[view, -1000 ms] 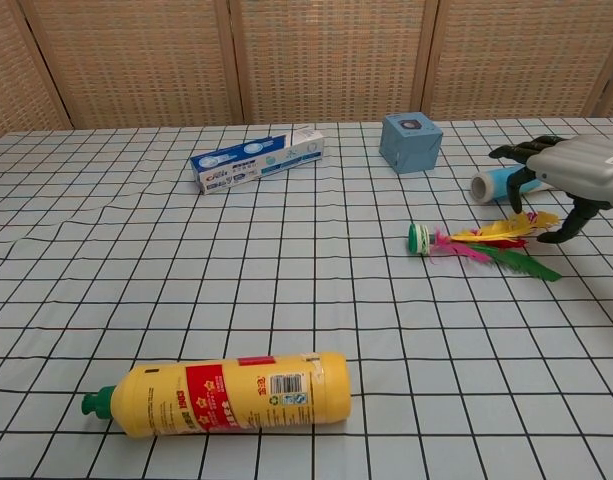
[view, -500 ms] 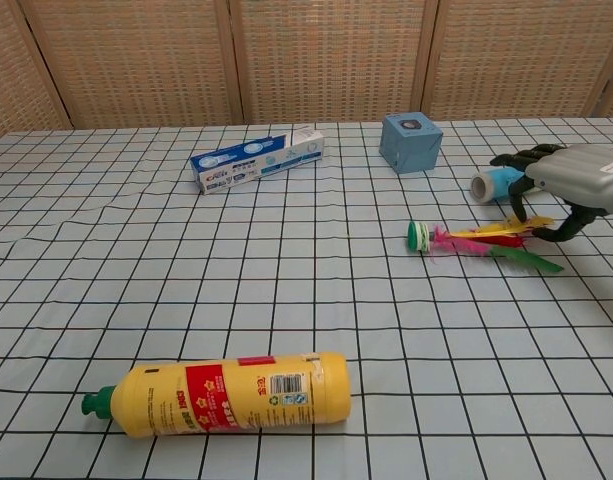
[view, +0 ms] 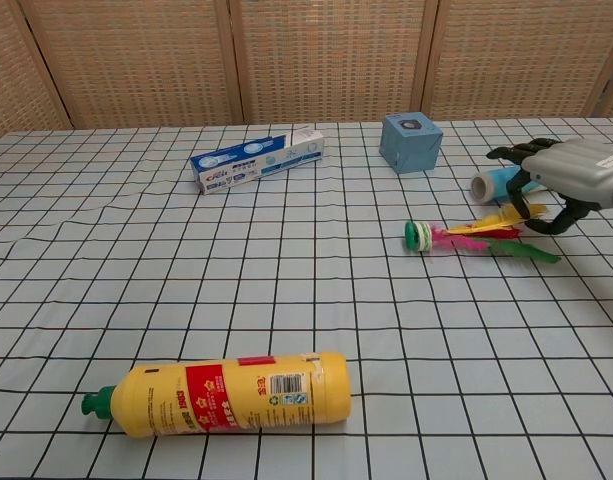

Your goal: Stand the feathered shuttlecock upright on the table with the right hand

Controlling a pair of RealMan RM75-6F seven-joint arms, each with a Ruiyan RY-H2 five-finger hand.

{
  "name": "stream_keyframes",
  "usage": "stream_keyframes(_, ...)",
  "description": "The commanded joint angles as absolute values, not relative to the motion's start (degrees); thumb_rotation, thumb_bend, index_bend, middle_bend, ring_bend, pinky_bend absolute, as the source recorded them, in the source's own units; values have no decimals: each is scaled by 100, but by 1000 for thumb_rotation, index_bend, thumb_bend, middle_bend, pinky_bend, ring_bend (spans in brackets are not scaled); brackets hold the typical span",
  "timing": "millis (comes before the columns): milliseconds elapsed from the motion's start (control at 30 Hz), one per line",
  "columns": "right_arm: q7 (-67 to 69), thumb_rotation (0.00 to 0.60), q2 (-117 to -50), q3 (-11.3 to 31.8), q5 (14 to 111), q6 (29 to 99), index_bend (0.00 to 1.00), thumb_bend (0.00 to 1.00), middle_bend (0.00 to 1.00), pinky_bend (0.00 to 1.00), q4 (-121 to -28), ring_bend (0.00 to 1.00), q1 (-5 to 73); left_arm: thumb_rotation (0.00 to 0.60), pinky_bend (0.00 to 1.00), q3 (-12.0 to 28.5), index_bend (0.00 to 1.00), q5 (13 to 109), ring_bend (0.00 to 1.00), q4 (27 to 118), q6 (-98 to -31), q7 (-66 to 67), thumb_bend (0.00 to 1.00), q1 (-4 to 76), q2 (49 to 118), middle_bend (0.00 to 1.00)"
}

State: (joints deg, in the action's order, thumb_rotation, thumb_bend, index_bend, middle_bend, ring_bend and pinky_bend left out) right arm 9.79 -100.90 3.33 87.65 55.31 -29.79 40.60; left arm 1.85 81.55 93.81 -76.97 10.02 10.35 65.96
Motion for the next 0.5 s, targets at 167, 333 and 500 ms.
stream_keyframes(167, 1021, 600, -9908, 313, 8889, 5958, 712, 583, 83, 0, -3173, 0, 4062, 600, 0, 169, 0, 8183, 0, 9401, -7700, 1011, 0, 1040, 6594, 0)
stream_keyframes(333, 811, 600, -9649, 351, 8974, 6333, 717, 585, 86, 0, -3644, 0, 4080, 600, 0, 145, 0, 8233, 0, 9424, -7705, 978, 0, 1041, 6570, 0)
stream_keyframes(500, 448, 600, -9311, 423, 9093, 6654, 720, 586, 88, 0, -4279, 0, 4174, 600, 0, 133, 0, 8267, 0, 9436, -7717, 920, 0, 1037, 6541, 0)
